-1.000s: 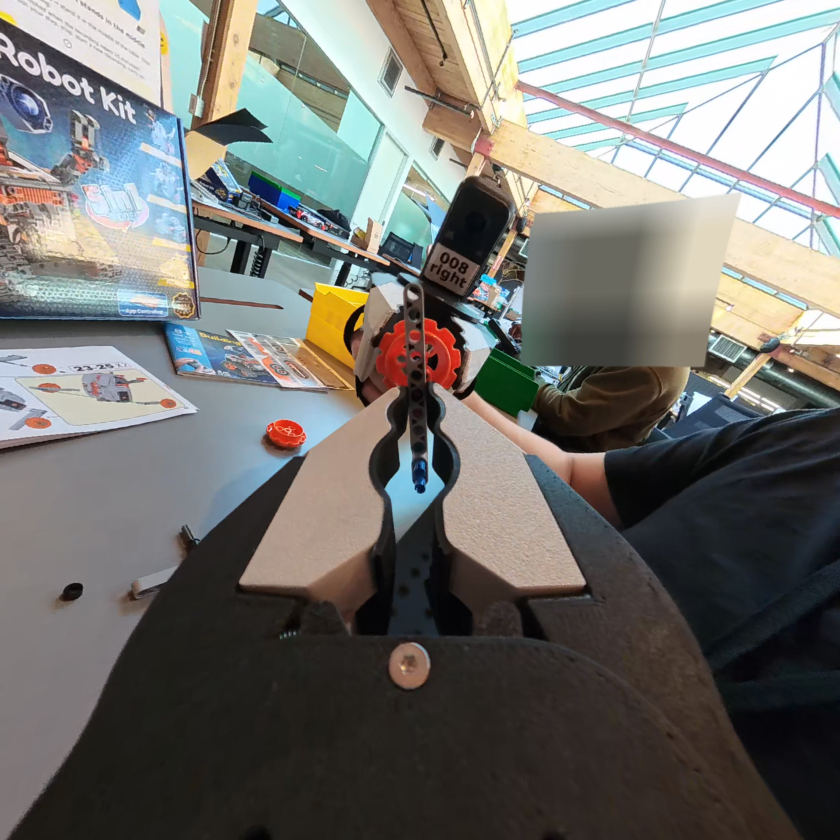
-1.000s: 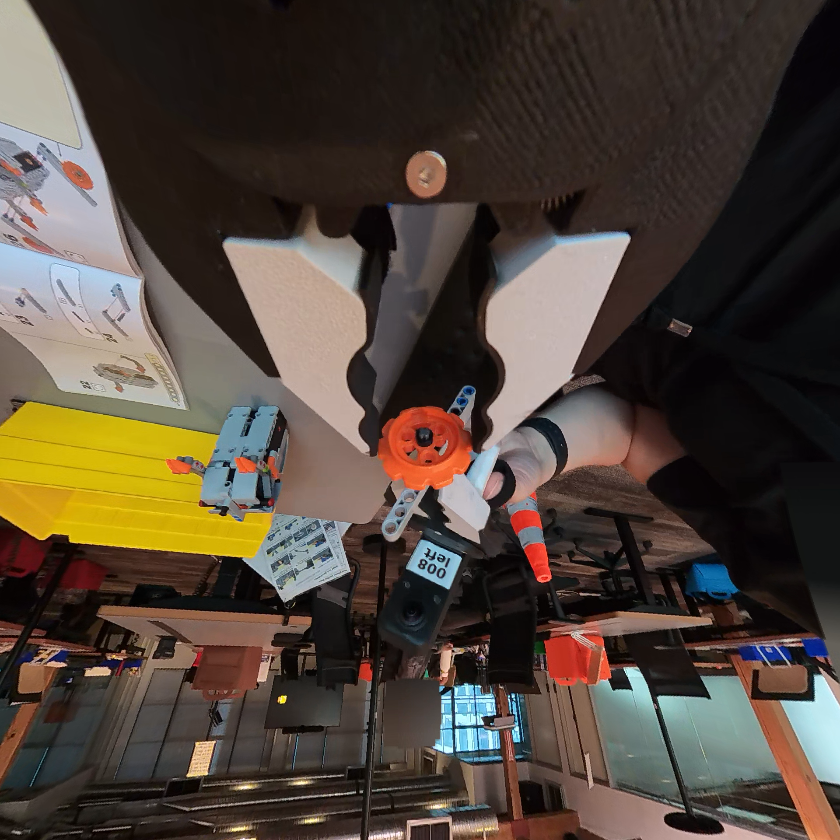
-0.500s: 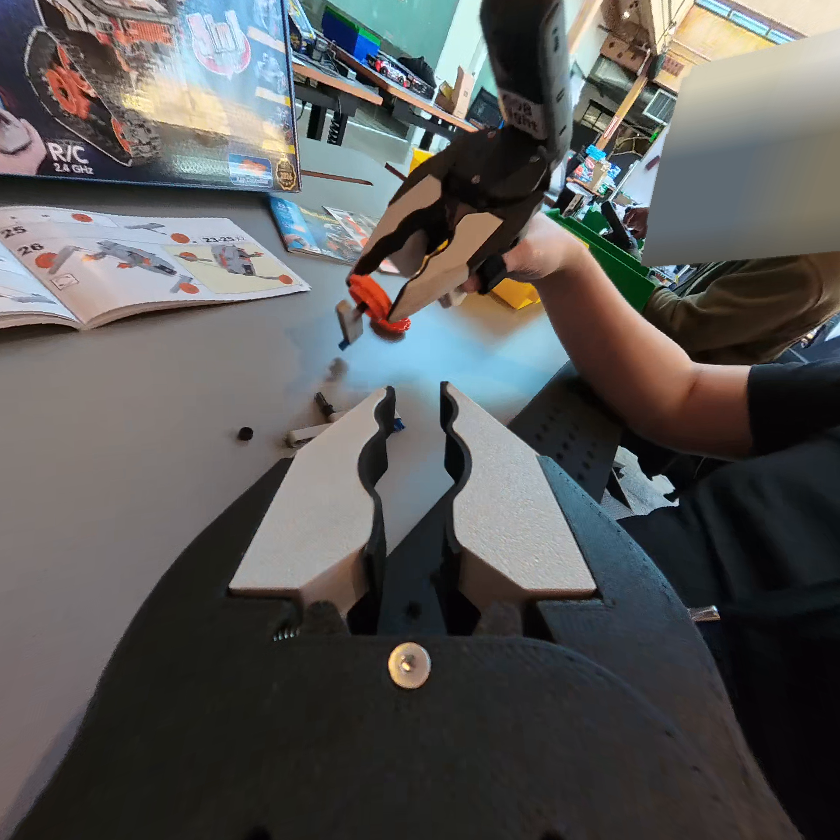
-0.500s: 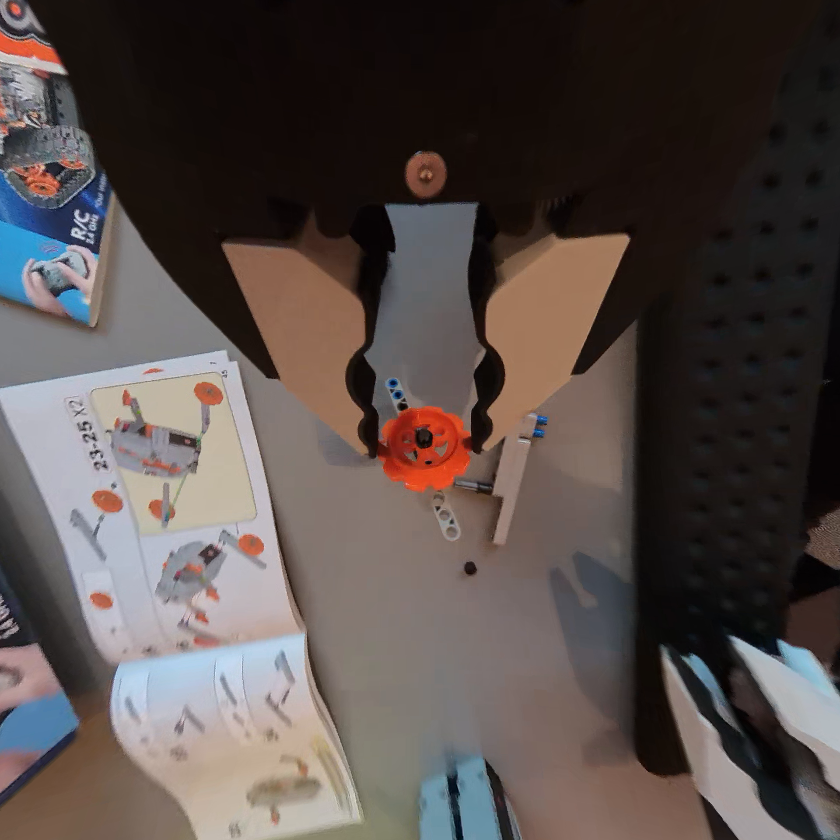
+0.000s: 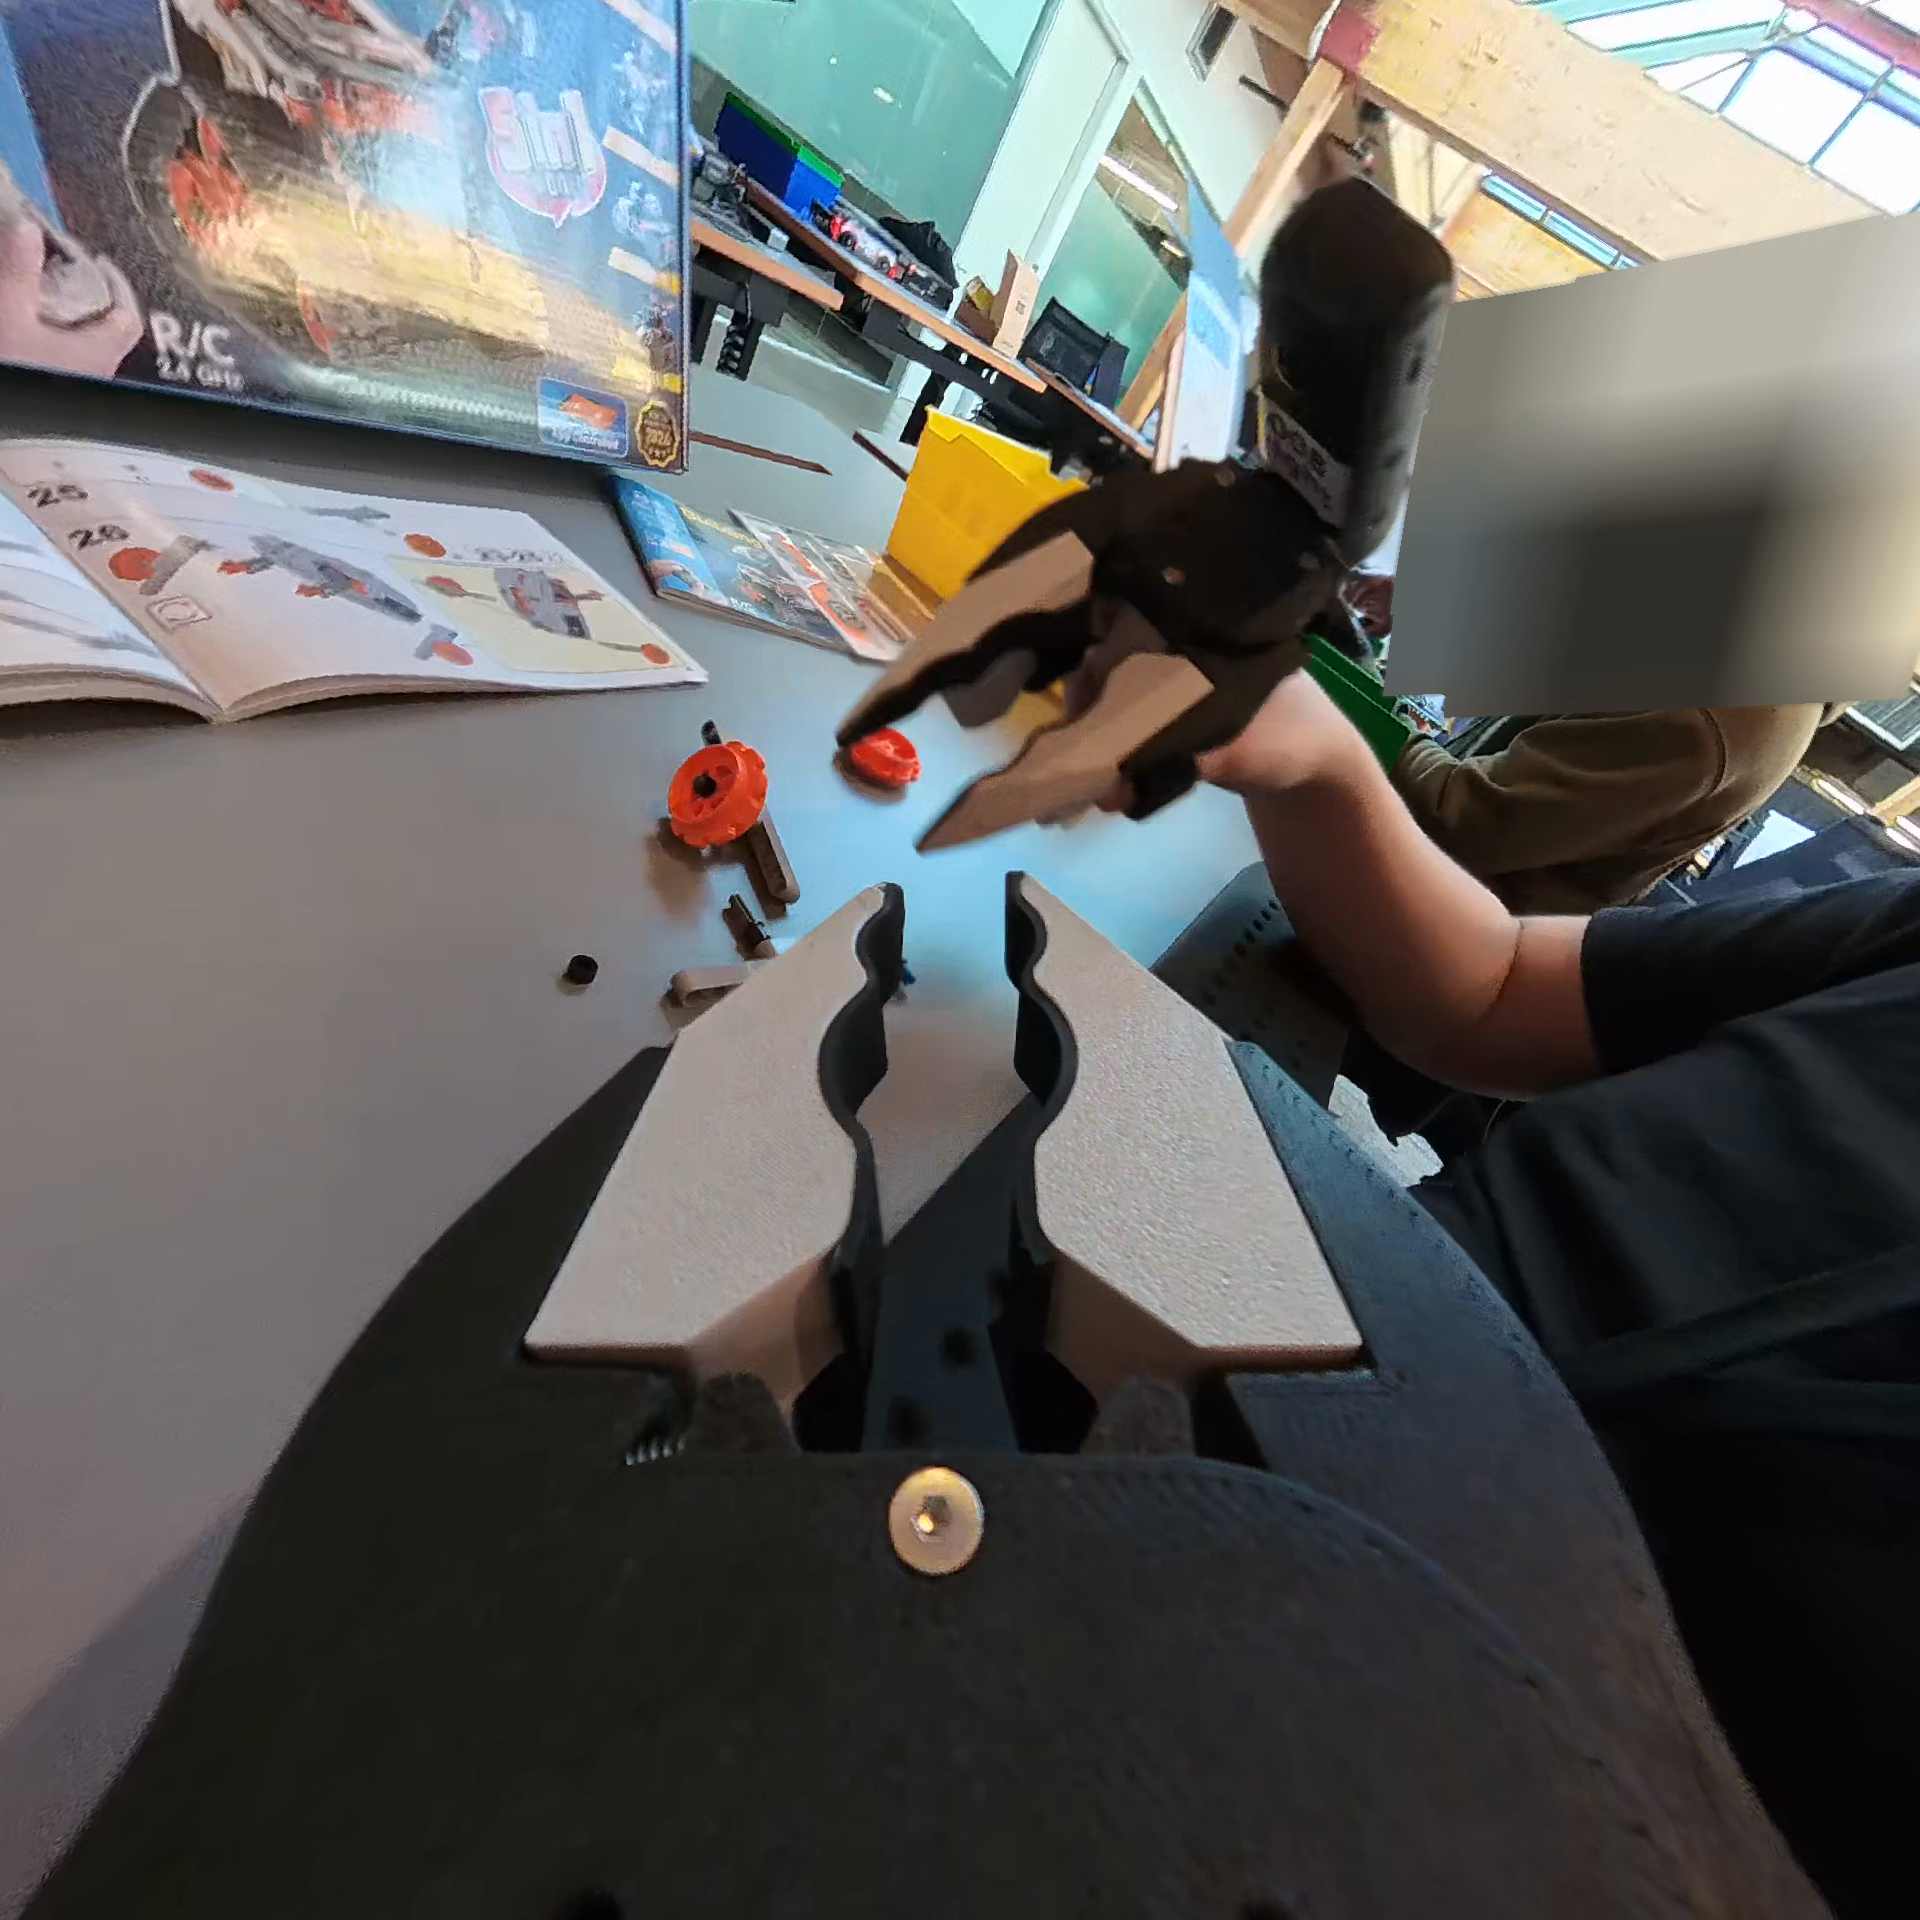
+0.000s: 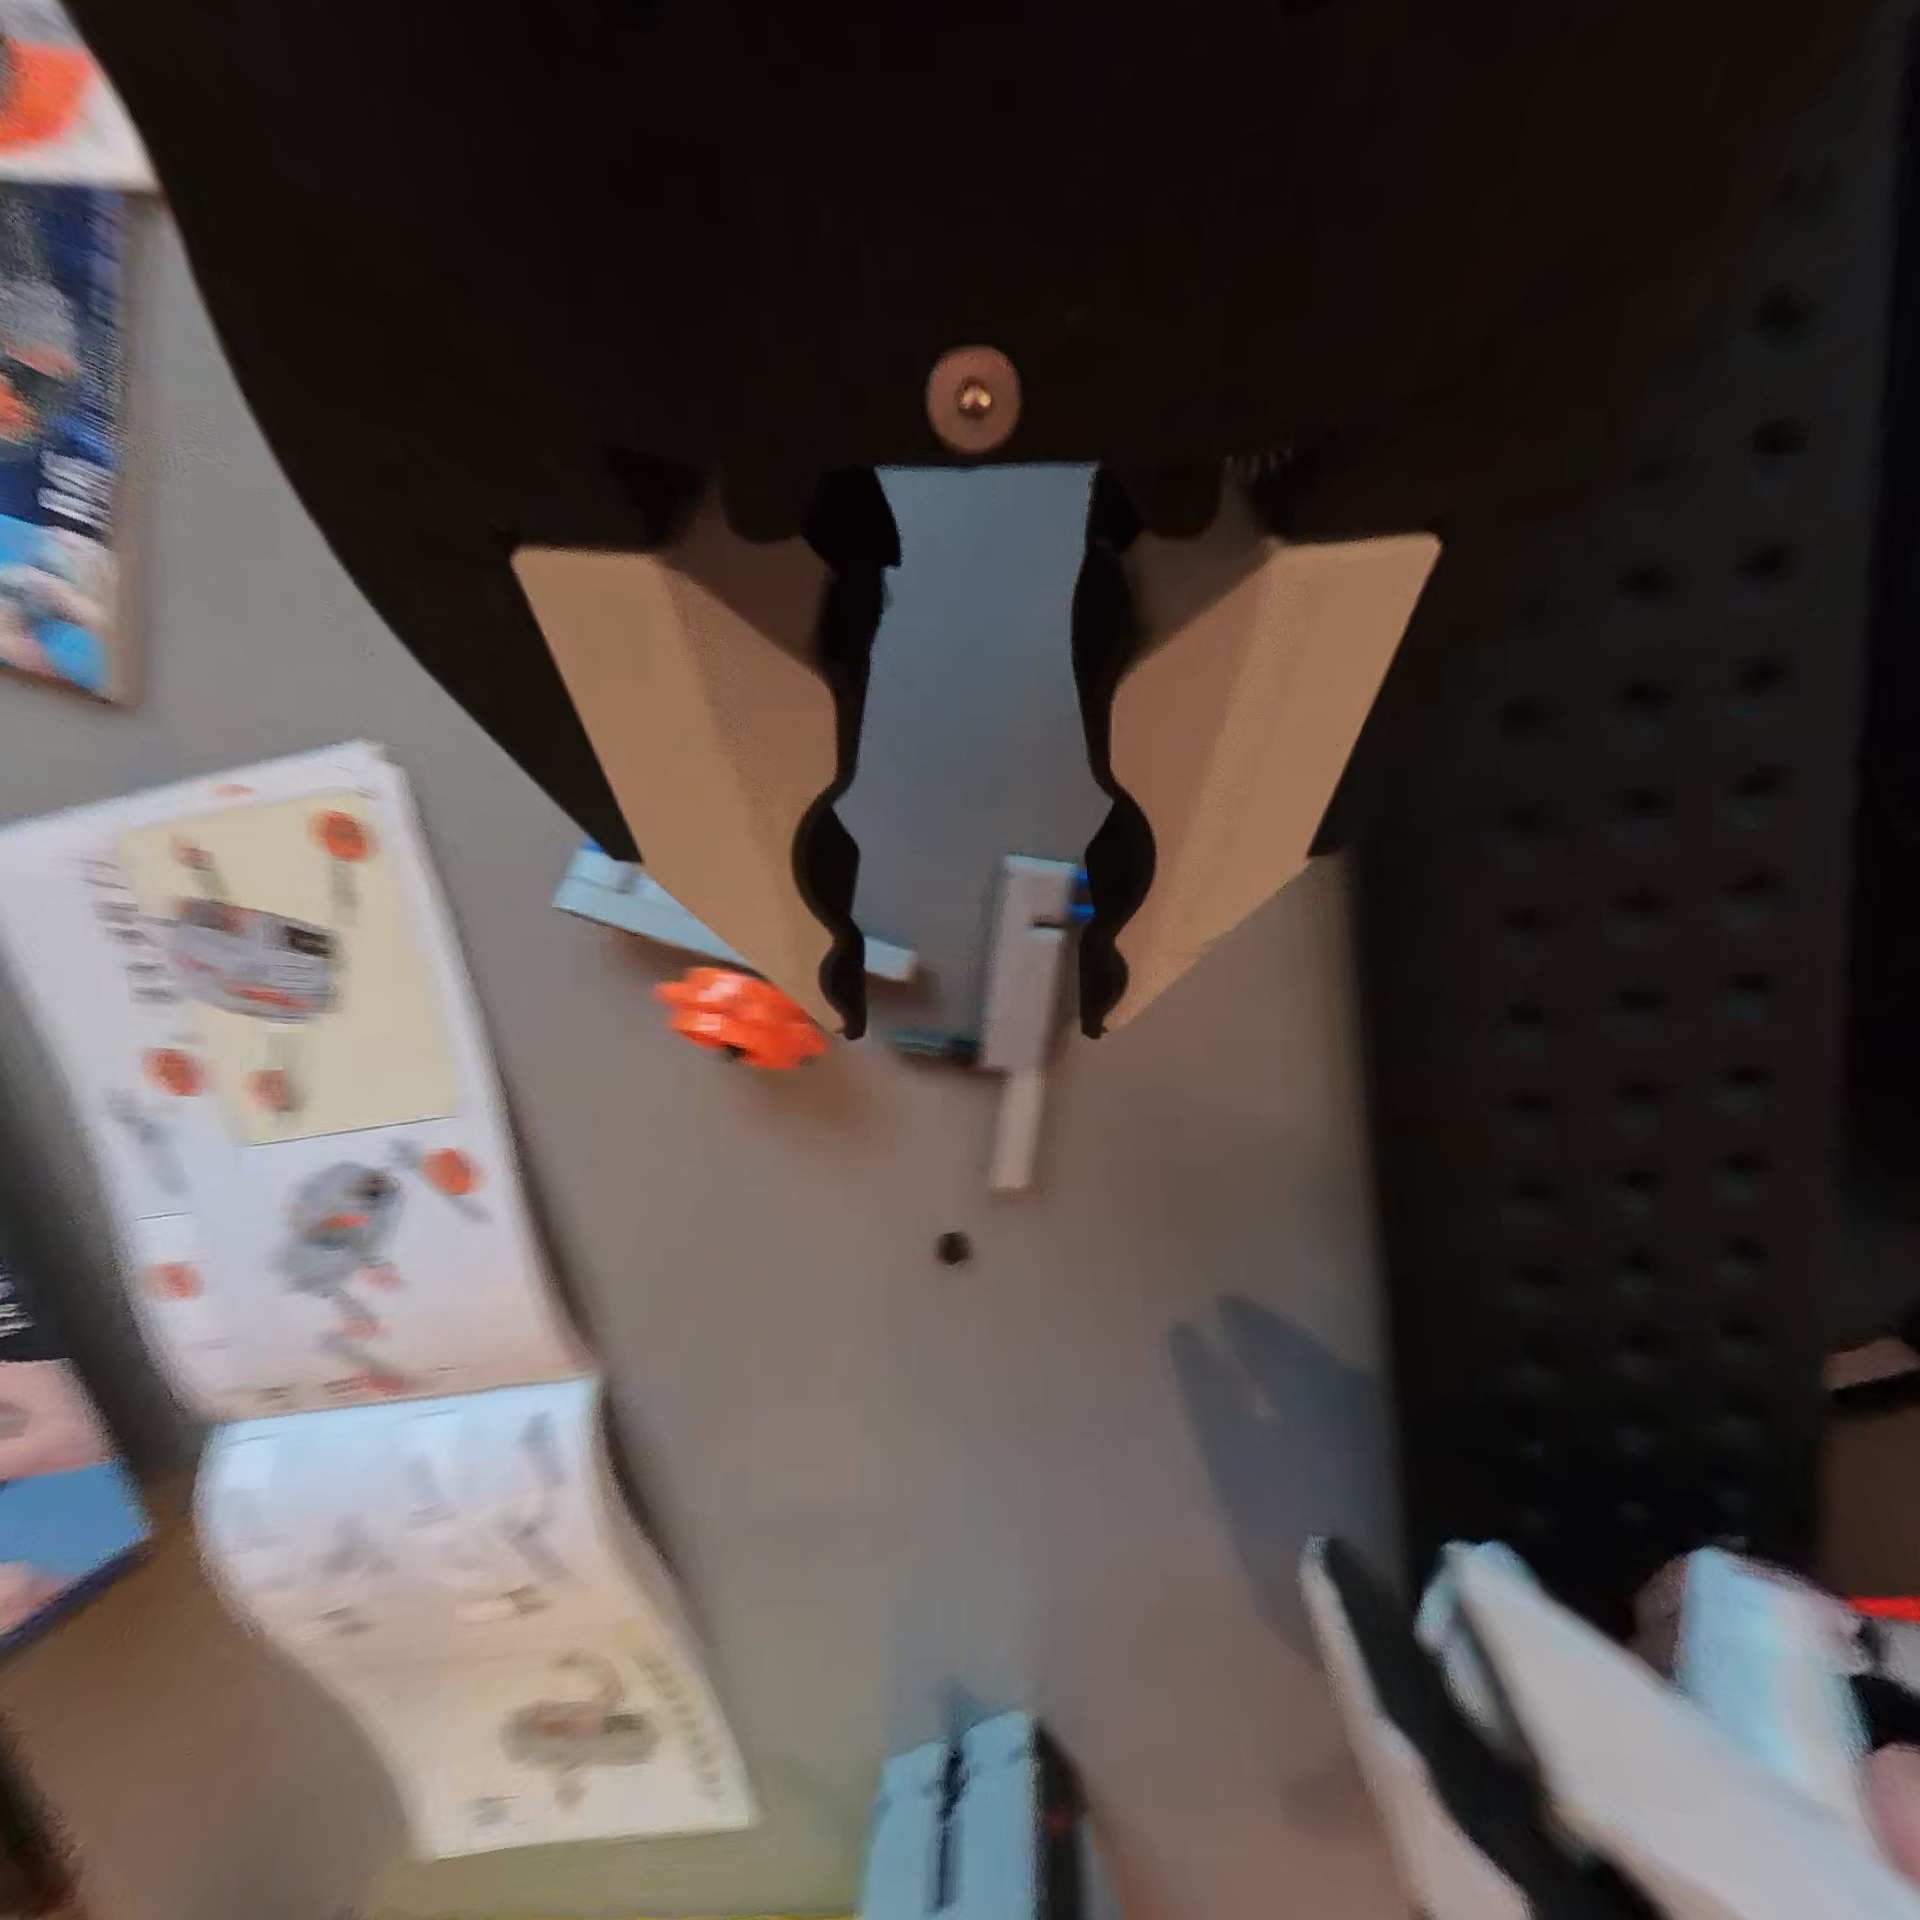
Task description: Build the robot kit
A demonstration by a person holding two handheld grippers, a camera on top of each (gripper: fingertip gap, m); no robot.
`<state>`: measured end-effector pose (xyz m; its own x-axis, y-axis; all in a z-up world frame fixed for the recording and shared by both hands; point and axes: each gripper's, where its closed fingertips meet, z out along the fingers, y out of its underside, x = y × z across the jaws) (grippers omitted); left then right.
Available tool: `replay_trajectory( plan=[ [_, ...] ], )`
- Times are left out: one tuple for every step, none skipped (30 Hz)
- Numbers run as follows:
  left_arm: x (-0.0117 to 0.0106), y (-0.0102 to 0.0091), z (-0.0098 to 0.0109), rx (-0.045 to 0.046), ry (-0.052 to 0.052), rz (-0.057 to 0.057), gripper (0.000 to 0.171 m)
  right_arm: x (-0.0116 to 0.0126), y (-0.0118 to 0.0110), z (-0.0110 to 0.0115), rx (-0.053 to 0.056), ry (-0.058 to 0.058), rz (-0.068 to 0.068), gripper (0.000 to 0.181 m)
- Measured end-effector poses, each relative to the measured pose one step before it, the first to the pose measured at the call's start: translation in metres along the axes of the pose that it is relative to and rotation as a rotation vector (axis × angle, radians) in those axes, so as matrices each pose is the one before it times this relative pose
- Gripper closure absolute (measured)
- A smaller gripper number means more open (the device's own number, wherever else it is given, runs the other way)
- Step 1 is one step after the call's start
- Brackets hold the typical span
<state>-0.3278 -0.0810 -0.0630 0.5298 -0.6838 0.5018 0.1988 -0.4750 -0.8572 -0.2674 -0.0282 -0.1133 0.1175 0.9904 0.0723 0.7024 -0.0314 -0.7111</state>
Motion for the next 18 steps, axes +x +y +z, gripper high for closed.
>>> replay_trajectory(
  plan=[
    [-0.00508,0.00222,0.0002,-0.01661,-0.0286,-0.0331,0.157,-0.01038,0.00717,0.00918,-0.0464,-0.0342,0.0031,0.144],
    [-0.00447,0.00233,0.00055,-0.01539,-0.0247,-0.0339,0.157,-0.00104,0.00622,0.00797,-0.0445,0.0145,-0.0148,0.15],
    [-0.00038,0.00203,0.00065,-0.00962,-0.0031,-0.0239,0.157,0.00375,0.00191,0.00509,-0.0153,0.0426,-0.0232,0.151],
    [0.00202,0.00154,0.0007,-0.00248,0.0071,-0.0164,0.157,0.00248,-0.00083,0.00291,0.0036,0.031,-0.0099,0.152],
    [0.00177,0.00133,0.00065,0.00147,0.0034,-0.013,0.157,-0.00017,-0.00058,0.00235,0.0067,0.0094,0.0075,0.152],
    [0.00104,0.00173,0.00092,-0.00184,-0.0013,-0.0092,0.156,-0.00265,0.00245,0.00299,-0.011,-0.0101,0.0127,0.151],
    [0.00034,0.00238,0.00107,-0.00882,-0.0046,-0.0069,0.156,-0.00324,0.00646,0.00411,-0.0344,-0.0179,0.0178,0.151],
    [-0.00064,0.00259,0.00128,-0.01274,-0.0078,-0.0076,0.156,-0.00151,0.00793,0.00496,-0.041,-0.0116,0.0206,0.15],
    [-0.00094,0.00164,0.00123,-0.00889,-0.0084,-0.0084,0.156,-0.00301,-0.00282,0.00092,0.0235,-0.0287,0.0254,0.158],
    [-0.00137,0.00061,0.00112,-0.00136,-0.0084,-0.0094,0.156,-0.00313,-0.00069,0.00011,0.0078,-0.0298,0.0007,0.166],
    [-0.00303,0.00011,0.00132,0.00504,-0.016,-0.0159,0.158,0.00086,-0.00087,0.00027,0.007,0.0002,-0.0144,0.167],
    [-0.00525,-0.00016,0.00158,0.01223,-0.0248,-0.0293,0.16,0.0049,-0.00391,-0.00142,0.0264,0.0334,-0.0252,0.167],
    [-0.0036,-0.00057,0.00197,0.0167,-0.0113,-0.036,0.159,0.00515,-0.00951,-0.00443,0.062,0.0447,-0.0301,0.167],
    [-0.00027,-0.00061,0.00132,0.01485,0.0089,-0.033,0.158,0.00441,-0.01295,-0.00687,0.0722,0.0437,-0.0192,0.167],
    [0.00074,-0.00172,0.00049,0.019,0.0116,-0.0264,0.153,0.00504,-0.01519,-0.00807,0.0781,0.0503,-0.0127,0.167],
    [0.00196,-0.00321,0.00007,0.02888,0.0107,-0.0143,0.148,0.00451,-0.01675,-0.00821,0.088,0.0526,-0.0142,0.168],
    [0.00418,-0.00457,0.00074,0.03831,0.017,-0.0025,0.143,0.00065,-0.01485,-0.00636,0.0759,0.0345,-0.0152,0.168],
    [0.00717,-0.00549,0.00204,0.04634,0.0292,0.0075,0.138,-0.00224,-0.01274,-0.00435,0.0634,0.0224,-0.0135,0.168]
  ],
)
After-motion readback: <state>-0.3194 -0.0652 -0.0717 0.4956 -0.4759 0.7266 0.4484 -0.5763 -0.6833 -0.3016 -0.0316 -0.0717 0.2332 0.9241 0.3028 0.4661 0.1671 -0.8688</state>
